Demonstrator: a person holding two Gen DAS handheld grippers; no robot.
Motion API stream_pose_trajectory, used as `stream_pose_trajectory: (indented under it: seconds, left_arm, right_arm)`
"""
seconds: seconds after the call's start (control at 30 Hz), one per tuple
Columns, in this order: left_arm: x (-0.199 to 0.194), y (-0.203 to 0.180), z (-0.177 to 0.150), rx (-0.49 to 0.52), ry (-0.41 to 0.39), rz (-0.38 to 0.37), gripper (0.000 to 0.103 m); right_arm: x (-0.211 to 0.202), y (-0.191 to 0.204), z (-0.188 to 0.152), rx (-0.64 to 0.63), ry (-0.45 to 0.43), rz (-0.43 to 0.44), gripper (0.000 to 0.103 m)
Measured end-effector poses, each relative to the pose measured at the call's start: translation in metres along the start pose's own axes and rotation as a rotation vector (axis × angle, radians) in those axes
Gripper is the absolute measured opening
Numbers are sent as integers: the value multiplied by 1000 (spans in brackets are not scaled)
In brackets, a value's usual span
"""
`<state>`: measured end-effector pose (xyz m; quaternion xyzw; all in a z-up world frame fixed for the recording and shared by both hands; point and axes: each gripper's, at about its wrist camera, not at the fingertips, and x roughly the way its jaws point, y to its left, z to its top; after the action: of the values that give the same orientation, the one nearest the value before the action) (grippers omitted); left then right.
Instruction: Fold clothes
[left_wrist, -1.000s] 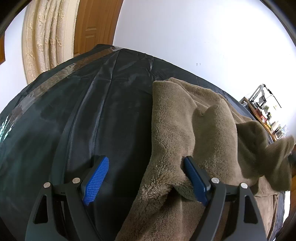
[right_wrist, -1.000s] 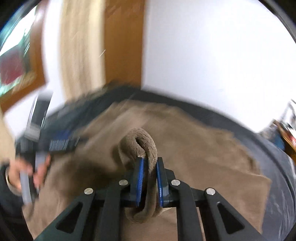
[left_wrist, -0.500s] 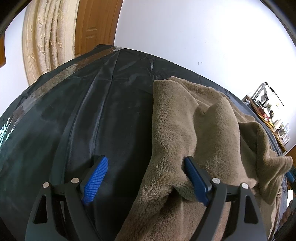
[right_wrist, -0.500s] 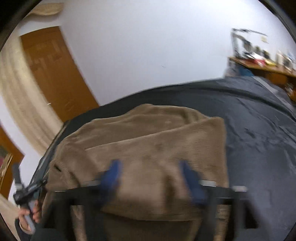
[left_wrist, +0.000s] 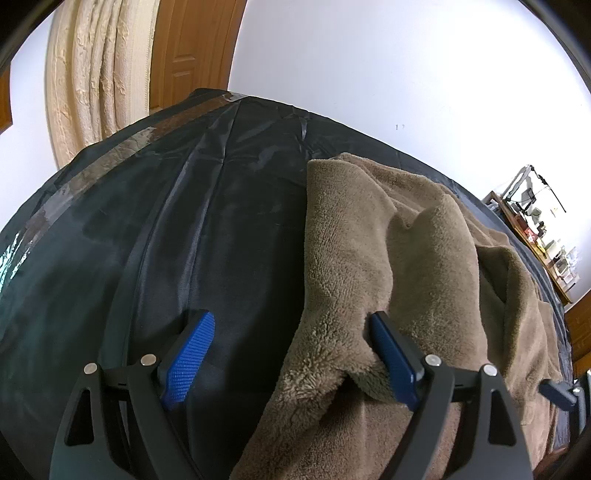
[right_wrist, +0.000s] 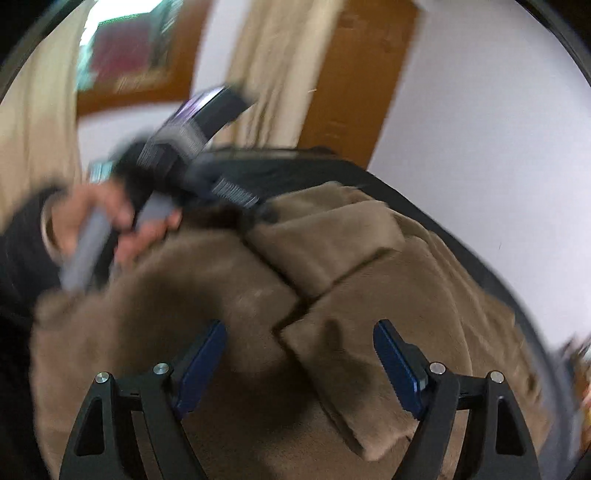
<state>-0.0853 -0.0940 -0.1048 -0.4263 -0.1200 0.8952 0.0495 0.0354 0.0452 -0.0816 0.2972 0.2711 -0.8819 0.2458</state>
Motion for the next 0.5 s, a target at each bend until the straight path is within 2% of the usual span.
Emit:
stream_pose_trajectory:
  seconds: [0.13, 0.2, 0.27, 0.3, 0.33, 0.4, 0.5]
  left_arm:
    - [0, 1, 0, -3, -1, -8, 88]
    - [0, 1, 0, -4, -1, -12, 89]
    - [0, 1, 0, -3, 0, -14, 89]
    - [0, 1, 0, -2, 0, -15, 90]
    - [0, 1, 0, -2, 0, -16, 91]
    - [0, 1, 0, -2, 0, -17, 91]
    - [1, -1, 0, -3, 0, -12, 91]
  right_arm:
    - [32, -11, -5, 64, 103, -22, 84]
    - [40, -26, -7, 149, 129, 1, 82]
    - [40, -38, -9, 208, 134, -5, 55]
    - [38, -42, -9, 228, 135, -16, 49]
    - [37, -47, -10, 249, 136, -27, 36]
    - [26, -58, -8, 296, 112, -35, 31]
    - [-9, -91, -3, 419, 8, -97, 28]
